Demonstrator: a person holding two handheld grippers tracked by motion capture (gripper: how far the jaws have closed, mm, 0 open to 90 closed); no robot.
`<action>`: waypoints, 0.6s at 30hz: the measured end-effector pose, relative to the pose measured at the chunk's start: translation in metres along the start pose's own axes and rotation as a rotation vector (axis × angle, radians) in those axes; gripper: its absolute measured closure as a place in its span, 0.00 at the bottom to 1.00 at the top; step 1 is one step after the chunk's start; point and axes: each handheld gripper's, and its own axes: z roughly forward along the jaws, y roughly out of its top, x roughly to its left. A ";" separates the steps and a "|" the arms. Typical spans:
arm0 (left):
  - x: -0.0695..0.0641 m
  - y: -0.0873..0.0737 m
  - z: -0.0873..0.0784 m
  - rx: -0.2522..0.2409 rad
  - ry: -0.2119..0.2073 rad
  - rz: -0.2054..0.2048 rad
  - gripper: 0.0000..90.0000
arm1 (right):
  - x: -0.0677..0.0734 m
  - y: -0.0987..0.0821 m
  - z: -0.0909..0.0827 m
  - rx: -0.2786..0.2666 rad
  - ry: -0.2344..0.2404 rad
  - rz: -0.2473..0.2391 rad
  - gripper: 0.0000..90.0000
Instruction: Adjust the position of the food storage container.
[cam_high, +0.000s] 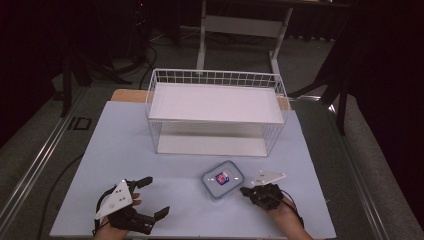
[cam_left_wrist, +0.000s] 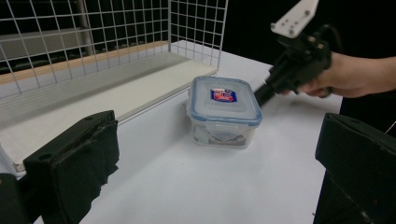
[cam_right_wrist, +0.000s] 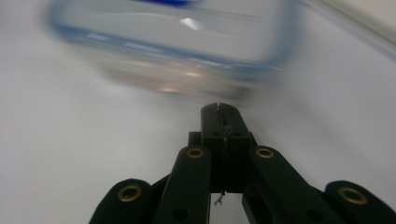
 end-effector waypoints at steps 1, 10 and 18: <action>0.000 0.000 0.000 -0.001 -0.001 0.001 0.01 | -0.007 0.000 0.000 -0.005 -0.020 0.010 1.00; 0.001 -0.001 0.000 0.004 -0.001 -0.003 0.01 | -0.033 0.012 0.017 -0.008 -0.045 0.050 1.00; 0.001 0.000 -0.001 -0.006 -0.001 -0.010 0.01 | -0.019 0.010 0.021 -0.006 0.019 0.059 1.00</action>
